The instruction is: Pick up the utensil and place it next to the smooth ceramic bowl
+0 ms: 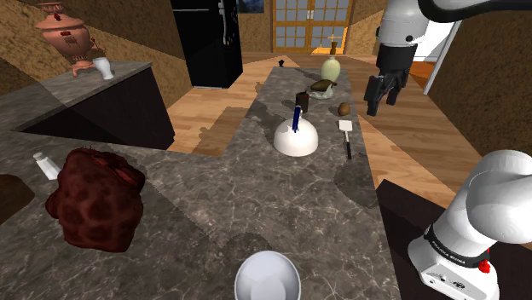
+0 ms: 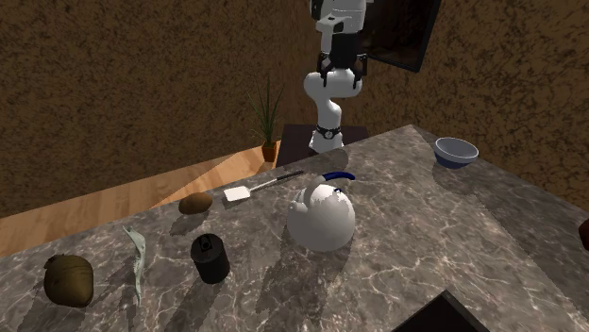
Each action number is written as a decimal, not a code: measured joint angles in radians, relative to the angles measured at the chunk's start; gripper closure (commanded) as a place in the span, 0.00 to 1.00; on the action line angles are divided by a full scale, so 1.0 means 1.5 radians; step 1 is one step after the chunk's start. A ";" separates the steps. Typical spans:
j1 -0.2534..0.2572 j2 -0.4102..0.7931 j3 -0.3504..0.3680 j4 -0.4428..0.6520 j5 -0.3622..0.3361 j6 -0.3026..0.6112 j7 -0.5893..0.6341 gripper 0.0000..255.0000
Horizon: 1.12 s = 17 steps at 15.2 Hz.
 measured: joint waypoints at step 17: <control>-0.103 0.262 -0.064 -0.018 -0.006 0.281 0.144 0.00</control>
